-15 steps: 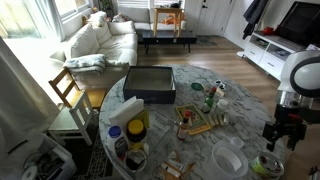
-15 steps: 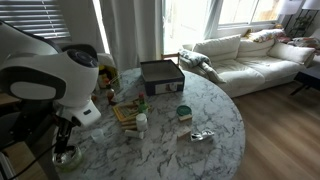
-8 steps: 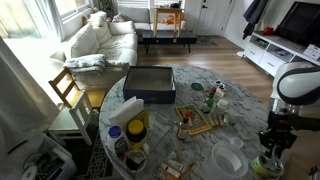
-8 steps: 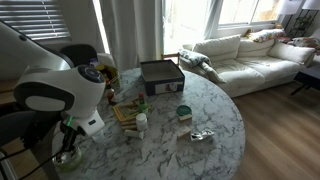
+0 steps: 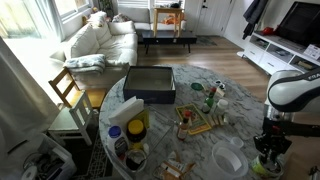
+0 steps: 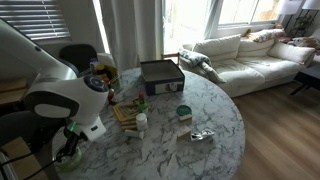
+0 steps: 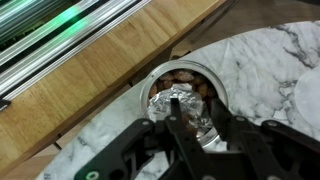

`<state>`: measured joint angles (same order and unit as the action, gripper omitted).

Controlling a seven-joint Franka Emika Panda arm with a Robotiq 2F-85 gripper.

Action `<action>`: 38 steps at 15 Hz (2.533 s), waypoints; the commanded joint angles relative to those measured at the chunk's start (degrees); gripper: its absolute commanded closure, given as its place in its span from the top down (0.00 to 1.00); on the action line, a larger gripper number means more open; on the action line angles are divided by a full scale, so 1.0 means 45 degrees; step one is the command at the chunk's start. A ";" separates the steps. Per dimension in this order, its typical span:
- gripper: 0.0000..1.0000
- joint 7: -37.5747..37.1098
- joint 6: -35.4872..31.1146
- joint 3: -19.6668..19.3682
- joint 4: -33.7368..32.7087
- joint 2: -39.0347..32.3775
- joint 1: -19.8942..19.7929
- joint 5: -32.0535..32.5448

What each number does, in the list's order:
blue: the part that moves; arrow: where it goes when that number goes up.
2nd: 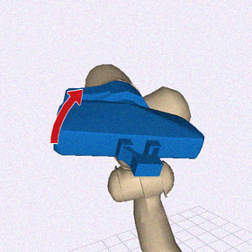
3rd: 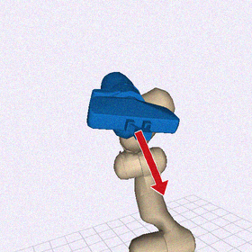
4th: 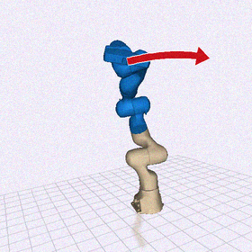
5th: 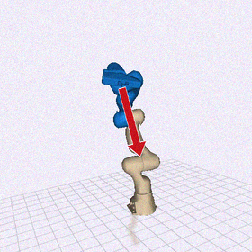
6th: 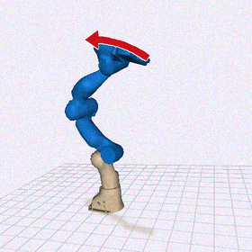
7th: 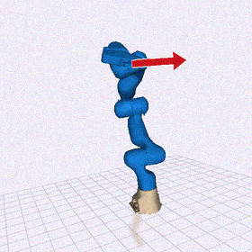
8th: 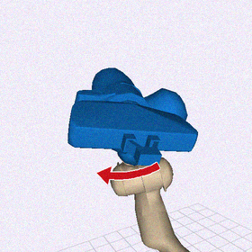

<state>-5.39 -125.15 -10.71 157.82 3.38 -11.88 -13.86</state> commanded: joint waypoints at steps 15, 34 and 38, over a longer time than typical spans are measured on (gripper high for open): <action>0.10 0.0051 -0.2685 0.0302 -0.0123 -0.0929 0.0425 0.1090; 0.03 -0.0078 0.0549 0.0250 -0.0005 0.1869 0.0340 0.1759; 0.03 -0.0109 0.0306 0.0426 -0.0377 0.2431 0.0491 0.1485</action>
<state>-5.31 -123.65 -9.32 156.55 11.82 -10.17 -6.15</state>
